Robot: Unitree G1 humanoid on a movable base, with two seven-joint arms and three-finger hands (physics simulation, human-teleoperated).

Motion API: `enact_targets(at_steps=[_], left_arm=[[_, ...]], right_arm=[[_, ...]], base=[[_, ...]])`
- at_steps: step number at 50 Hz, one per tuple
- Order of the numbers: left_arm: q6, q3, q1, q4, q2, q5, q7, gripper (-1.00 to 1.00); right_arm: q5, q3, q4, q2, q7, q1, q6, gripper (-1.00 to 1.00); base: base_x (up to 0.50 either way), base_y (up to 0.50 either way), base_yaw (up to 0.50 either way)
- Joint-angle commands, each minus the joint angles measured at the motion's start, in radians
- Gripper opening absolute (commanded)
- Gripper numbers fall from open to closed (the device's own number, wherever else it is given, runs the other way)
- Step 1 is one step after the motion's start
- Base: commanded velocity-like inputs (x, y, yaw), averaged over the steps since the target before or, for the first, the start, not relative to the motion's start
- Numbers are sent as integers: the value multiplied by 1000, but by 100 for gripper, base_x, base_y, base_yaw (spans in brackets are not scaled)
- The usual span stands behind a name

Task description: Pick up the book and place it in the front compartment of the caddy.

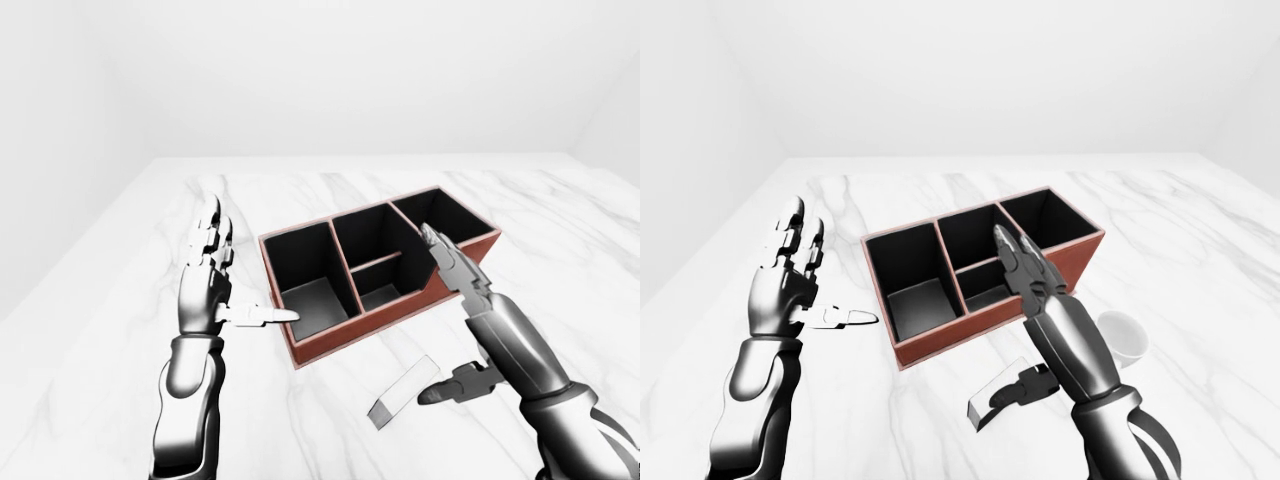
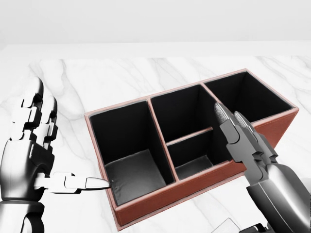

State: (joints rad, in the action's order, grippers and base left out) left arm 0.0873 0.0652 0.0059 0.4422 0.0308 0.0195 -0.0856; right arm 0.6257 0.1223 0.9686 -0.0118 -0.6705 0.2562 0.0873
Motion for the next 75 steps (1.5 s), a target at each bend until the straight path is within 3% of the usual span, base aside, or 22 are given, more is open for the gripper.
enact_targets(at_steps=[1, 17, 25, 36, 46, 65, 75], left_arm=[[0, -1, 1, 5, 0, -1, 0, 100], [0, -4, 3, -4, -1, -4, 0, 100], [0, -5, 5, -1, -2, -5, 0, 100], [0, -4, 4, -11, -2, -5, 0, 100], [0, -5, 3, -8, -2, -6, 1, 100], [0, -1, 0, -14, -1, -4, 2, 100], [0, -3, 4, -13, -1, -5, 2, 100]], right_arm=[[7, -7, -26, 14, 18, 45, 0, 100], [11, -13, -42, 20, 30, 69, 0, 100], [11, -19, -48, 23, 39, 83, -15, 100], [23, -28, -103, 20, 84, 108, -85, 100], [37, -27, -124, 20, 102, 115, -120, 100], [61, -24, -164, 21, 139, 119, -175, 100], [66, -27, -172, 21, 147, 129, -175, 100]], base=[[0, 0, 0], [0, 0, 0], [0, 0, 0], [0, 0, 0], [0, 0, 0], [0, 0, 0], [0, 0, 0]])
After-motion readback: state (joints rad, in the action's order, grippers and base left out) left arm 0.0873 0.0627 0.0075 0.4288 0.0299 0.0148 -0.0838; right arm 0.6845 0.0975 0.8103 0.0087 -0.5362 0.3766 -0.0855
